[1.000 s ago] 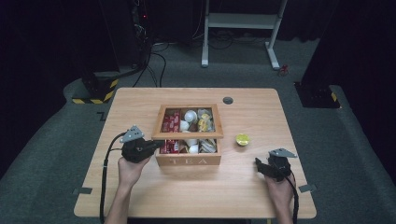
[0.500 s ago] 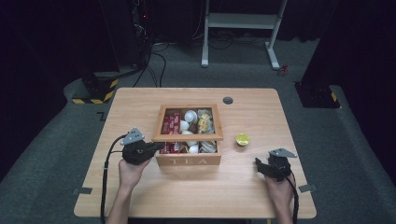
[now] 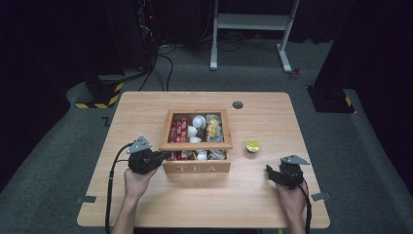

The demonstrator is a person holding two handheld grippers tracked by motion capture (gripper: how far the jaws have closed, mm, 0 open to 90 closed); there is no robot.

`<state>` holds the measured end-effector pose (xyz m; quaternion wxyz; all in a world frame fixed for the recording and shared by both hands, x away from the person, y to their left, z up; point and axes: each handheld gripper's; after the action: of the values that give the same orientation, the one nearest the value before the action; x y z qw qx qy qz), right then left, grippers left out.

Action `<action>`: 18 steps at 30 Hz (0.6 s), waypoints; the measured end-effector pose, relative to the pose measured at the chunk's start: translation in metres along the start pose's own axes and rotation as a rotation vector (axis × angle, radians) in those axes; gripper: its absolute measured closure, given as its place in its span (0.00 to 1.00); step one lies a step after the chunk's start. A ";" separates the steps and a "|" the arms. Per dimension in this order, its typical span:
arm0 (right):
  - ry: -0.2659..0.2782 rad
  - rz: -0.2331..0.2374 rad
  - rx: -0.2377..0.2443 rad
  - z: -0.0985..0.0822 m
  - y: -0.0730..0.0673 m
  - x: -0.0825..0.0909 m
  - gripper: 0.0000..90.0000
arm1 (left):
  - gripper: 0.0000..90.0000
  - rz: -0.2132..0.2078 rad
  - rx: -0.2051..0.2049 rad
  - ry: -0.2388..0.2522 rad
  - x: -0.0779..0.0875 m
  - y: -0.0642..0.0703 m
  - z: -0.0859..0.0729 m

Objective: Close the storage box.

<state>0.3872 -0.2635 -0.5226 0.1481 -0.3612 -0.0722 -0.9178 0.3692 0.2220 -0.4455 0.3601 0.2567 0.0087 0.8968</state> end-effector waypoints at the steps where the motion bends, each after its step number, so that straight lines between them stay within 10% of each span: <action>1: 0.001 0.000 0.004 0.000 0.000 0.000 0.39 | 0.96 -0.001 0.001 -0.001 0.000 0.000 -0.001; 18: 0.000 0.000 0.001 0.000 0.000 0.000 0.39 | 0.96 -0.010 0.015 -0.015 -0.003 -0.001 -0.010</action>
<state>0.3872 -0.2636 -0.5226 0.1482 -0.3609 -0.0728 -0.9179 0.3668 0.2226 -0.4560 0.3628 0.2658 0.0139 0.8930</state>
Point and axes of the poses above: each handheld gripper's, and its own axes: x roughly backward along the jaws, z roughly out of its top, y roughly to its right, and after that the axes turned 1 degree about x, right-handed
